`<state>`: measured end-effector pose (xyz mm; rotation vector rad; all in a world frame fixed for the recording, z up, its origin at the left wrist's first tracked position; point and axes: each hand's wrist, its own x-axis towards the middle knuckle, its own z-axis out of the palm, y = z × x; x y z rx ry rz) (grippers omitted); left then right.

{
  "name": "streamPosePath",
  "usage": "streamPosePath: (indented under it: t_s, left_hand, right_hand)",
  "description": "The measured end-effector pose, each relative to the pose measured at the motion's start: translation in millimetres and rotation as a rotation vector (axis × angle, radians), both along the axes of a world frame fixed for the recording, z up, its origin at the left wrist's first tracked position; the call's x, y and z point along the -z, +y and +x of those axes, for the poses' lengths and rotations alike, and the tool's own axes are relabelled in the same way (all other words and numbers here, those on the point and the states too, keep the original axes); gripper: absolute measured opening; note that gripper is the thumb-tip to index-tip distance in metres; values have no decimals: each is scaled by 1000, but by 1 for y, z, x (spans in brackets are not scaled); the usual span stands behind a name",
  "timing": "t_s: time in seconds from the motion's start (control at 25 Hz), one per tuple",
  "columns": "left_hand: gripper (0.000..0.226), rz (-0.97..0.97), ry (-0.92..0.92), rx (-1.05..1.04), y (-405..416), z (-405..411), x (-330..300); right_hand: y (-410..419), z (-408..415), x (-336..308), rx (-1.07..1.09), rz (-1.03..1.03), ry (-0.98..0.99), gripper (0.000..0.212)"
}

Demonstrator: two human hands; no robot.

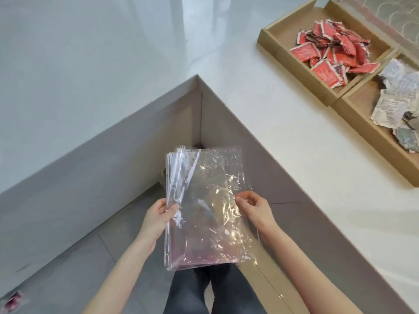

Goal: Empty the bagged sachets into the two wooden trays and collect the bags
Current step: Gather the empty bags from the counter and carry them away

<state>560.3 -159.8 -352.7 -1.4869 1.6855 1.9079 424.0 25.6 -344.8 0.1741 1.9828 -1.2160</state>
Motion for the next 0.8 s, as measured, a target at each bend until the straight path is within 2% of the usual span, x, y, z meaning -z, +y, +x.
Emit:
streamPosePath:
  t_s: [0.2,0.32,0.48,0.6,0.68,0.8]
  left_hand:
    - [11,-3,-56,18,-13,-14,57]
    - [15,-5,-74,25,-17,-22,102]
    - [17,-3,-182,-66,-15,-28,171]
    - [2,5,-283,-119,-13,-39,223]
    - [2,3,-281,-102,-14,-48,249]
    - [29,-17,-279,-80,-19,-56,285]
  right_hand:
    - [-16,-19,73,-44,42,-55,3]
    - [-23,-29,131,-64,77,-63,15]
    - [-32,-38,210,-59,136,-109,16]
    - [-41,-39,262,-90,194,-165,13]
    - [-47,-42,288,-81,205,-209,11]
    - [-56,-52,327,-54,206,-271,9]
